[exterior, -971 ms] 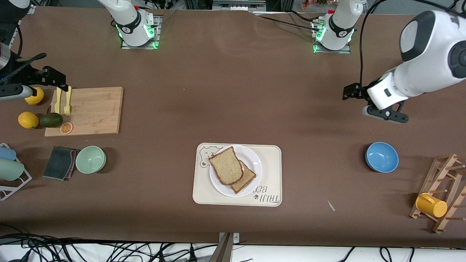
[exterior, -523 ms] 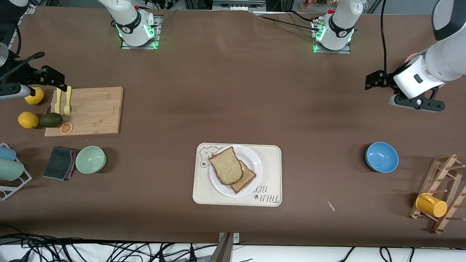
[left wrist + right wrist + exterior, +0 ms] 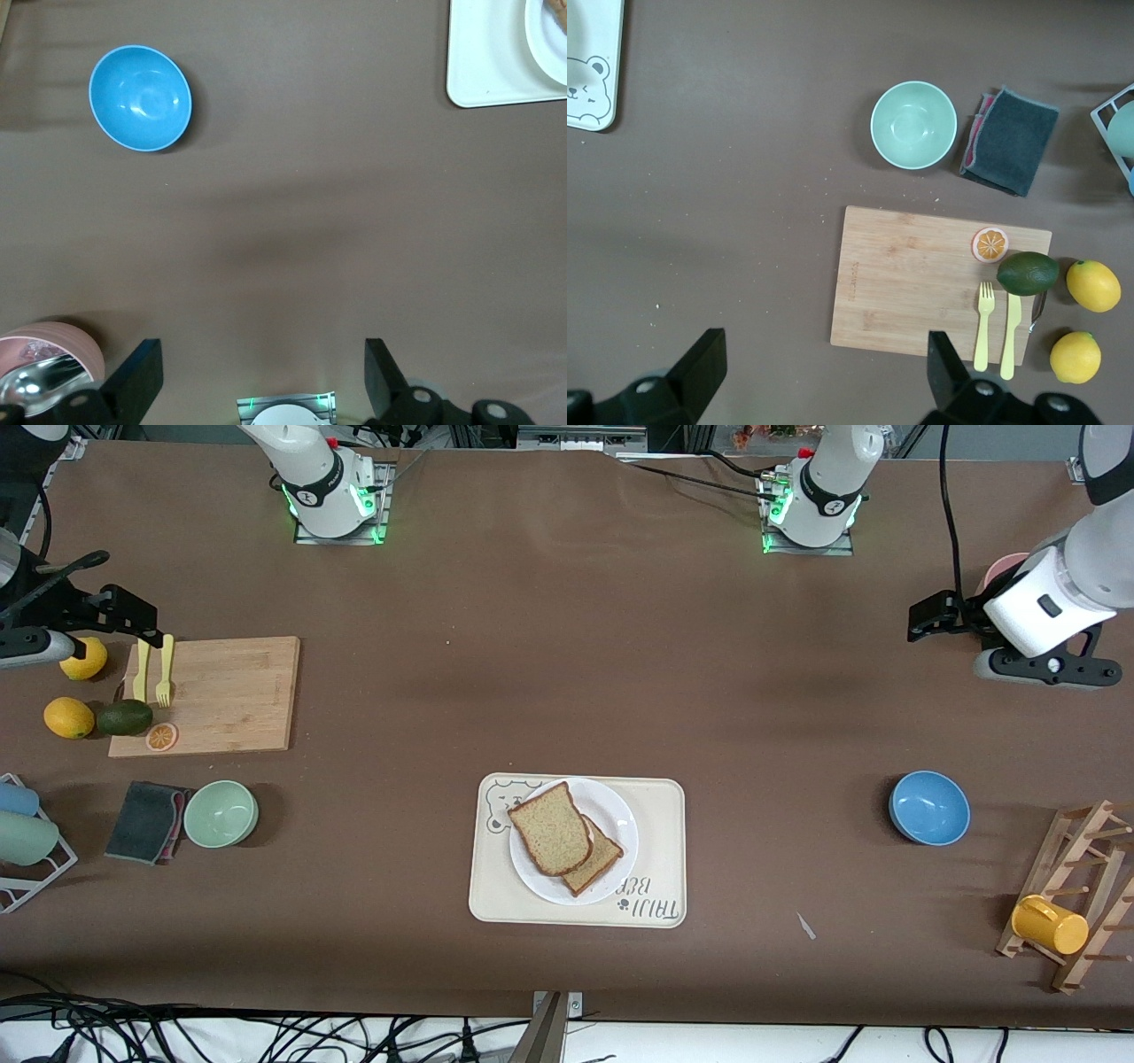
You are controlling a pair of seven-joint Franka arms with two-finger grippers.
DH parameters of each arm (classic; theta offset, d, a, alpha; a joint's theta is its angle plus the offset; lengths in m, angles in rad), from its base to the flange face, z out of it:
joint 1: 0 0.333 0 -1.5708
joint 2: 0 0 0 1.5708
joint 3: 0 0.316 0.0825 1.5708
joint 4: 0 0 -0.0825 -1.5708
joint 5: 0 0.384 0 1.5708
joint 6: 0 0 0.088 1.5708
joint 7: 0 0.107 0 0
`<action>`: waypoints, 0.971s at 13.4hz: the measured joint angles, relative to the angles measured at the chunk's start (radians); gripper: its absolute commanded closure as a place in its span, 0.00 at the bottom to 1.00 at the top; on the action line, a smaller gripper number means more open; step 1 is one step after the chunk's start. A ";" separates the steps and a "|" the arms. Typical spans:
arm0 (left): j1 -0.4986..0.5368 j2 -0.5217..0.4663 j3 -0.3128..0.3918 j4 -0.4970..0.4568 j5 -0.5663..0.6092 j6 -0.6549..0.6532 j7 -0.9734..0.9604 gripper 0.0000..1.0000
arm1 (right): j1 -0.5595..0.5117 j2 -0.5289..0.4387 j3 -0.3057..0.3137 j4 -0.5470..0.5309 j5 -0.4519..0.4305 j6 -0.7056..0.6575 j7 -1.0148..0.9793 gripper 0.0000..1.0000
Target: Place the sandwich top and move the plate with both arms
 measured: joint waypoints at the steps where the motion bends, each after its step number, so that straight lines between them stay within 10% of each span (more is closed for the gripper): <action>1: 0.002 0.000 0.001 0.005 0.000 -0.002 0.000 0.00 | 0.000 0.000 0.000 0.000 0.000 0.000 0.000 0.00; 13: 0.010 0.001 0.017 0.008 0.000 -0.003 0.000 0.00 | 0.000 0.000 0.000 0.000 0.000 0.000 0.001 0.00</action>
